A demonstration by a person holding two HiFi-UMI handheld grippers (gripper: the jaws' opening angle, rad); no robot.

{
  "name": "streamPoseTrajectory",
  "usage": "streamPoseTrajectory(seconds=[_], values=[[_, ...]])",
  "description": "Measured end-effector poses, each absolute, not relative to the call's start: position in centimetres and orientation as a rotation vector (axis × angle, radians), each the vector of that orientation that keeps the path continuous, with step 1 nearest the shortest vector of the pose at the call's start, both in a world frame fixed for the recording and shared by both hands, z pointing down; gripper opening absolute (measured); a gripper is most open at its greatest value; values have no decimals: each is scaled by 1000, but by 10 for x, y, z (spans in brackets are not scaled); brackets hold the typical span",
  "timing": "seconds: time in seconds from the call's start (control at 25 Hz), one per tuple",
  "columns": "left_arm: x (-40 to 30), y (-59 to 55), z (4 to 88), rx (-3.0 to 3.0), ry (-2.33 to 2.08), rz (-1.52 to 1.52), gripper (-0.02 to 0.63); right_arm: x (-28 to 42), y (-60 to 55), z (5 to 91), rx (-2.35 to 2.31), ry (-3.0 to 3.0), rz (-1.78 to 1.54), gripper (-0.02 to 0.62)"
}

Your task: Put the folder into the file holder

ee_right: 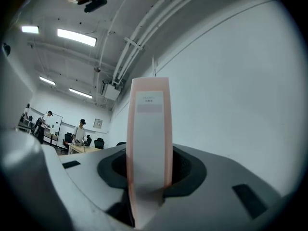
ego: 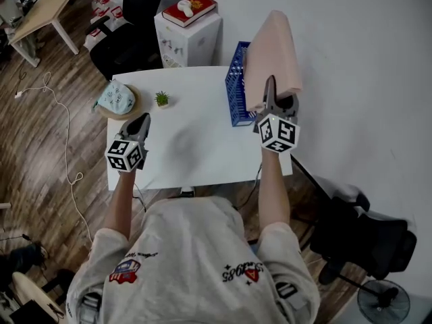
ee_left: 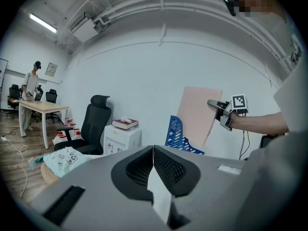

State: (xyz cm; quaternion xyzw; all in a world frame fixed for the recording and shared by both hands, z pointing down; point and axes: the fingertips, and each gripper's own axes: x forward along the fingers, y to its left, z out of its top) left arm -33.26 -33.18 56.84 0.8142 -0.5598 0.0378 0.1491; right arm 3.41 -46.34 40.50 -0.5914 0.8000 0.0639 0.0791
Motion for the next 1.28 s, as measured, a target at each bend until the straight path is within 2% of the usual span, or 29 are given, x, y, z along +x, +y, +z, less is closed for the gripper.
streamPoseTrajectory(seconds=[0.64,1.28], values=[[-338,-323,575,2320,-1625,131,6,25,-456,450,-1768,2419,193,156],[-350,-324,583,2296,-1634,166,6,20,-466,445,-1756,2352,243,153]])
